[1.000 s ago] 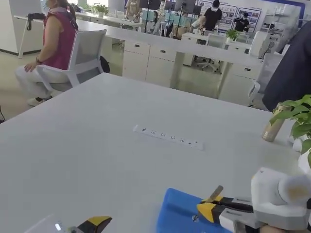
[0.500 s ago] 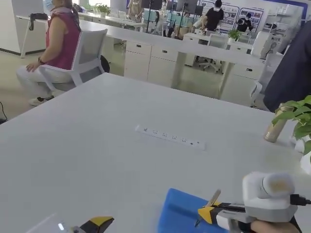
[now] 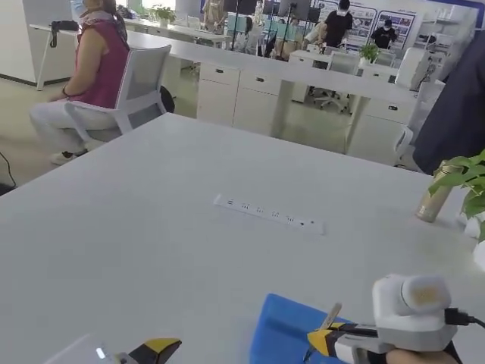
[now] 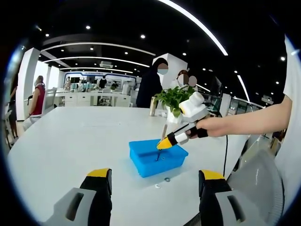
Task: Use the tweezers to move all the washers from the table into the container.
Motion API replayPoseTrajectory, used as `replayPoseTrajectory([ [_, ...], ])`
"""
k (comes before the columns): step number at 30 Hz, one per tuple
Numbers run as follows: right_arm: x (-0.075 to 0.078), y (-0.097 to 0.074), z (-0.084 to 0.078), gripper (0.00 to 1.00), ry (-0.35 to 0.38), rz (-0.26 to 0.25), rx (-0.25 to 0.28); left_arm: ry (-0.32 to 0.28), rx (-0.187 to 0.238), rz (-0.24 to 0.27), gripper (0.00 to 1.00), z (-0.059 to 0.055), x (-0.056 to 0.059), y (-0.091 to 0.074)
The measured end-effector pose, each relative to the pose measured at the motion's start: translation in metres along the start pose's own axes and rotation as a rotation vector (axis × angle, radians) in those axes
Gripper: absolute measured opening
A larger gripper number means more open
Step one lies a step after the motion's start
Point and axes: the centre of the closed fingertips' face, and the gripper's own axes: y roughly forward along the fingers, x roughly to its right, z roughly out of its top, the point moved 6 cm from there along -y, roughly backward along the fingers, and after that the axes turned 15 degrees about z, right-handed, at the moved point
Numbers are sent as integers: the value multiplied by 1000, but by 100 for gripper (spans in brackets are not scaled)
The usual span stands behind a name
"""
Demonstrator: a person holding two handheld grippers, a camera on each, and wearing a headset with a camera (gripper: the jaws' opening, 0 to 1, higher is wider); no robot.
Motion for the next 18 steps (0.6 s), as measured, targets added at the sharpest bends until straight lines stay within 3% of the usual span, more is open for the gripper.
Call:
replayPoseTrajectory([
  [8, 1, 0, -1, 3, -11, -12, -7, -6, 1, 23, 76, 0, -3, 0],
  [12, -2, 1, -1, 3, -5, -10, -4, 1, -7, 8, 76, -1, -1, 1],
  [18, -4, -7, 3, 3, 14, -9, 46, 12, -13, 4, 76, -2, 0, 1],
])
